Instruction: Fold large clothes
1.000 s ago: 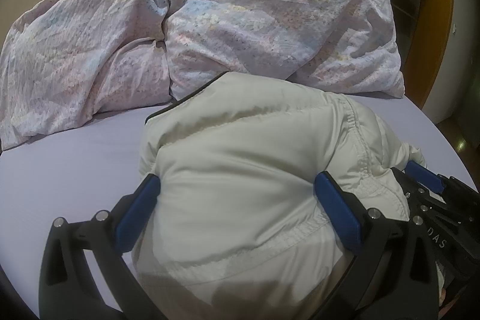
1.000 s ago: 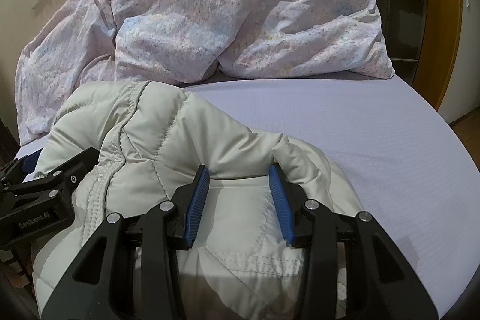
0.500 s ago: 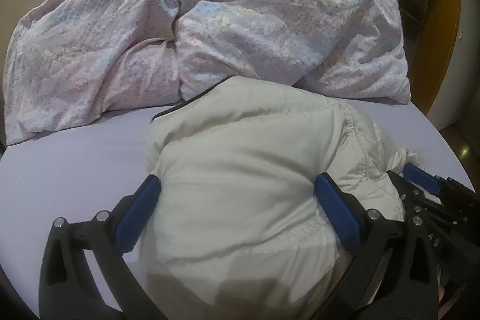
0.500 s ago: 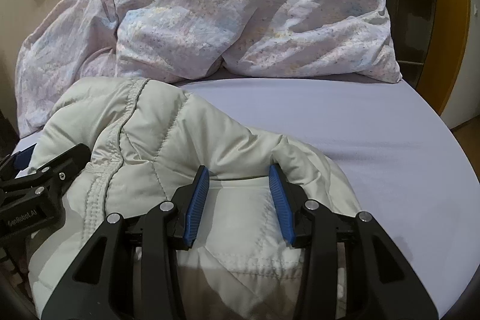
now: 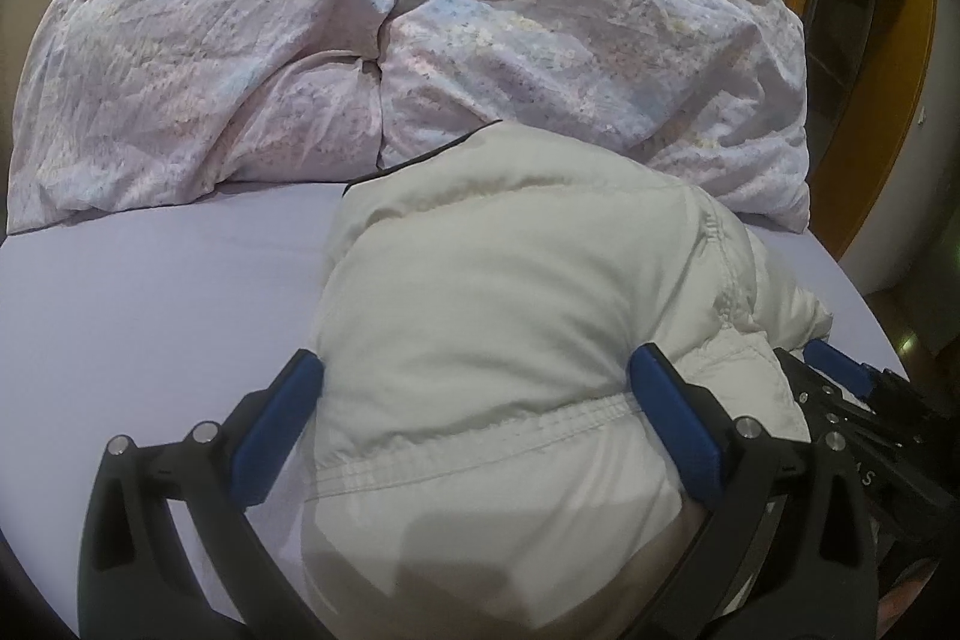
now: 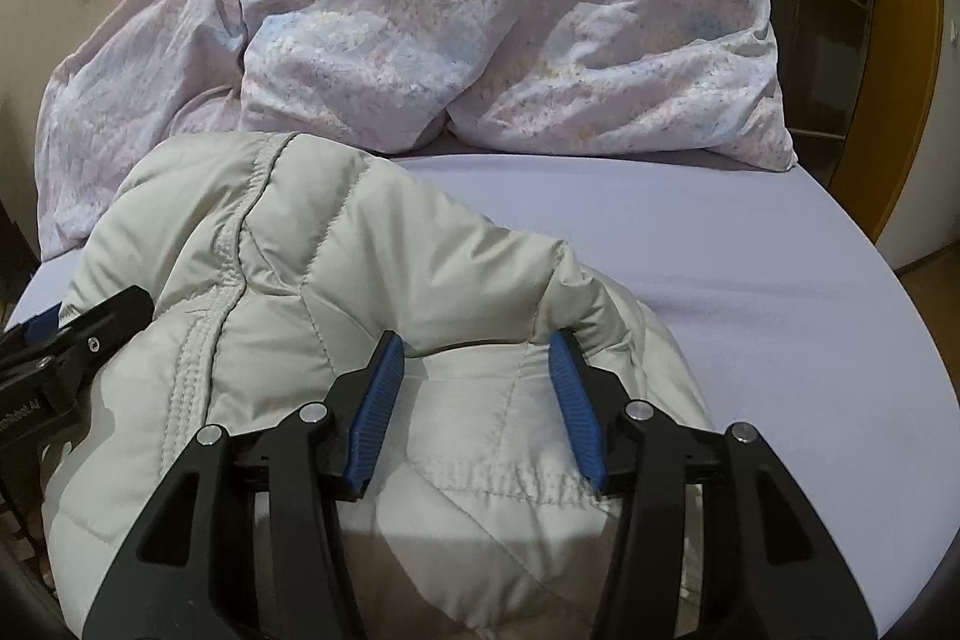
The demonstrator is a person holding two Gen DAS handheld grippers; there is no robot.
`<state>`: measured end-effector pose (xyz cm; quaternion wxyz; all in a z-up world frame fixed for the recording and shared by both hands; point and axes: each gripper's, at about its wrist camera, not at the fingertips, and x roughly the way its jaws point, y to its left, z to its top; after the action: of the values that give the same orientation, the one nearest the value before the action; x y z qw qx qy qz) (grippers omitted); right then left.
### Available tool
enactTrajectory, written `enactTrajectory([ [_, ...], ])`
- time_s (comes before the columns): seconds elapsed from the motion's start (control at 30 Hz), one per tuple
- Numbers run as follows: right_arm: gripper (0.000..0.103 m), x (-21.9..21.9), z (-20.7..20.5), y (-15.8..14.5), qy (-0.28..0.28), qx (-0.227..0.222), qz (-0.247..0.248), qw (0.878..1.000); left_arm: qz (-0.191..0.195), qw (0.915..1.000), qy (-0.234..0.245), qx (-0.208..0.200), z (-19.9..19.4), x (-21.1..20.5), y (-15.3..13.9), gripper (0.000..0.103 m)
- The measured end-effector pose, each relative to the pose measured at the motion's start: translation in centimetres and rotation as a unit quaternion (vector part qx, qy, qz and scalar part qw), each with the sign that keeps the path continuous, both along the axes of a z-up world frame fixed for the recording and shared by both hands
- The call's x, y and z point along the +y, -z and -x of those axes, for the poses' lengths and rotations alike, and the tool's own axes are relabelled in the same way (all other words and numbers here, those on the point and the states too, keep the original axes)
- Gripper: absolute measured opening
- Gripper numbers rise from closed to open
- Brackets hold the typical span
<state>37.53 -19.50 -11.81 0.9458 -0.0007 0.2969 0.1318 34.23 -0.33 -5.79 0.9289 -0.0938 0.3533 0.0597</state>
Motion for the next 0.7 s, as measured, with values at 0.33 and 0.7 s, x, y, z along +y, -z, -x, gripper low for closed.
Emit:
enactTrajectory([
  [0.33,0.102,-8.0,3.8,-2.5,-0.033,0.040,-0.128,0.990,0.107,0.9927,0.049,0.024,5.2,4.9,-1.5,0.101],
  [0.7,0.102,-12.4,1.8,2.9,-0.065,0.204,-0.245,0.946,0.127,0.9877,0.074,0.054,7.1,6.4,-0.8,0.101],
])
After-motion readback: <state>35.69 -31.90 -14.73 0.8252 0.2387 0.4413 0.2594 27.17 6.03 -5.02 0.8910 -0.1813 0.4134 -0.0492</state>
